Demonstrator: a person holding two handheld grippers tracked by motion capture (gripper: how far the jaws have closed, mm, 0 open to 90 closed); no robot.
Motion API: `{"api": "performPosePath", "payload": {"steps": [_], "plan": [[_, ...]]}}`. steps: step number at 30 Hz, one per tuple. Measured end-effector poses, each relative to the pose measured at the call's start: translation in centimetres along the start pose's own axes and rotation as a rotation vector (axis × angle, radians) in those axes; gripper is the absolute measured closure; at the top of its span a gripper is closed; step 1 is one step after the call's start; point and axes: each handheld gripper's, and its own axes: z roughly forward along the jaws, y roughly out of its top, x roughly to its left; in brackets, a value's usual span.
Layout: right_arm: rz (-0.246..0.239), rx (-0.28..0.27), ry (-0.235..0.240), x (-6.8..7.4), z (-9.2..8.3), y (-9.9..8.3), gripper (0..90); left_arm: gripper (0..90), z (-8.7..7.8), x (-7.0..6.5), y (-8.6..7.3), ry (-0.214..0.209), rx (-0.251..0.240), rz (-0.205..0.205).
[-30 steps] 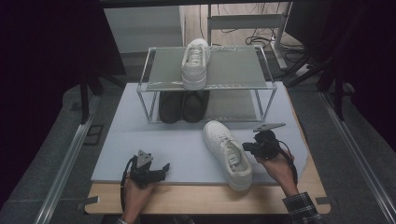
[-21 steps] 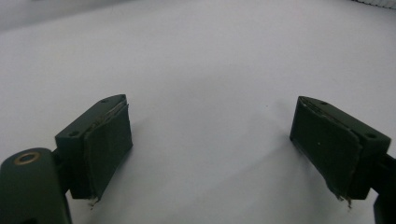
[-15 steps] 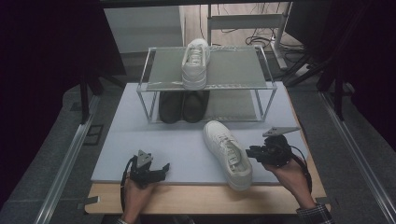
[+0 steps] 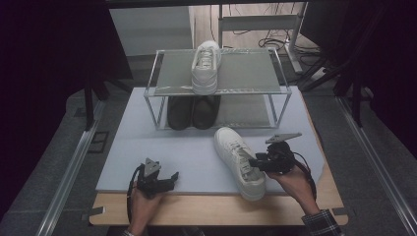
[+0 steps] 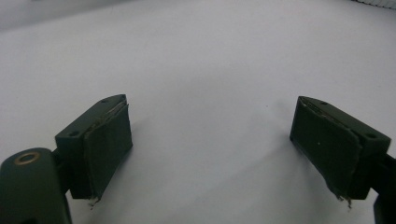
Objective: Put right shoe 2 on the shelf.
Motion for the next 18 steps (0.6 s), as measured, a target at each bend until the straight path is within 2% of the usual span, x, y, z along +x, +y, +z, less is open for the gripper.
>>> {"api": "performPosePath", "payload": {"steps": [1, 2, 5, 8, 9, 10, 11, 14, 15, 16, 17, 18], "plan": [[0.0, 0.0, 0.0, 0.0, 0.0, 0.0, 62.3, 12.1, 0.0, 0.0, 0.0, 0.0, 0.0, 0.0], [0.004, 0.003, -0.014, 0.0, 0.0, 0.1, 67.5, 12.1, 0.0, 0.0, 0.0, 0.0, 0.0, -0.004], [0.021, 0.005, -0.018, -0.1, -0.2, 0.1, 73.2, 12.1, 0.0, 0.0, 0.0, 0.0, 0.0, -0.003], [0.045, 0.005, -0.004, -0.2, -0.1, 0.1, 76.6, 12.1, 0.0, 0.0, 0.0, 0.0, 0.0, -0.003], [0.078, 0.001, 0.021, -0.5, -0.1, 0.1, 78.9, 12.1, 0.0, 0.0, 0.0, 0.0, 0.0, -0.003], [0.078, 0.001, 0.021, -0.5, -0.1, 0.1, 78.9, 12.1, 0.0, 0.0, 0.0, 0.0, 0.0, -0.003], [0.113, -0.002, 0.042, -0.9, -0.1, 0.0, 80.2, 12.1, 0.0, 0.0, 0.0, 0.0, 0.0, -0.004], [0.165, -0.018, 0.071, -1.4, -0.2, -0.2, 82.0, 12.1, 0.0, 0.0, 0.0, 0.0, 0.0, -0.004], [0.165, -0.018, 0.071, -1.4, -0.2, -0.2, 82.0, 12.1, 0.0, 0.0, 0.0, 0.0, 0.0, -0.004], [0.211, -0.034, 0.09, -1.8, -0.4, -0.3, 83.3, 12.1, 0.0, 0.0, 0.0, 0.0, 0.0, -0.003], [0.23, -0.045, 0.104, -2.0, -0.4, -0.3, 83.6, 12.1, 0.0, 0.0, 0.0, 0.0, 0.0, -0.003], [0.23, -0.045, 0.104, -2.0, -0.4, -0.3, 83.6, 12.1, 0.0, 0.0, 0.0, 0.0, 0.0, -0.003]]}}
